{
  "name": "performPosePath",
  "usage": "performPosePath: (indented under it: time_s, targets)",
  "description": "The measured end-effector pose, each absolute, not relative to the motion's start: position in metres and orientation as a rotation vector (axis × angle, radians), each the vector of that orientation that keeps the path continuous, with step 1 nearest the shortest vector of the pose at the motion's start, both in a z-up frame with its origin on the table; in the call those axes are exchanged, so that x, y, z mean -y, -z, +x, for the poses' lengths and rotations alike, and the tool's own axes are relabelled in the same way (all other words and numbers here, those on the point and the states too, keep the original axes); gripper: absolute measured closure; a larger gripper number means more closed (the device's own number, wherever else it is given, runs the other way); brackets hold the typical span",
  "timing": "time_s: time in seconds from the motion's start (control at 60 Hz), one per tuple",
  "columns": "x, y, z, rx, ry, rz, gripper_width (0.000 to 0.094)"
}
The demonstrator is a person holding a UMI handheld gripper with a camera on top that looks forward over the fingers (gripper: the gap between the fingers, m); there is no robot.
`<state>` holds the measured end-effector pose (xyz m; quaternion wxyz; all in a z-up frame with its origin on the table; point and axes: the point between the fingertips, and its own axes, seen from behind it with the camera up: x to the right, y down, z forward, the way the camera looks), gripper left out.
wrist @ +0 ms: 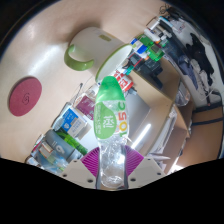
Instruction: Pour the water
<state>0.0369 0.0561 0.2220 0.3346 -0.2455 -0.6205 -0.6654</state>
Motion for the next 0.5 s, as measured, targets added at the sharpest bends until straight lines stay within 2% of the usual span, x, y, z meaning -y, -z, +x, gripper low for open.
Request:
performPosePath:
  time_s: [0.133,0.2,0.35,0.467,0.5]
  targets:
    - [-0.055,-0.228,0.040,1.594,1.735,-0.643,0.0624]
    - [-0.055,-0.237,0.042,1.523,1.676,-0.715,0.0624]
    - [-0.047,-0.232,0.065,1.101,1.182,-1.193,0.0622]
    - [-0.036,-0.189,0.069,0.655,0.637,-1.501,0.0621]
    - [-0.035,-0.188,0.070,0.566,0.471,-1.576,0.0620]
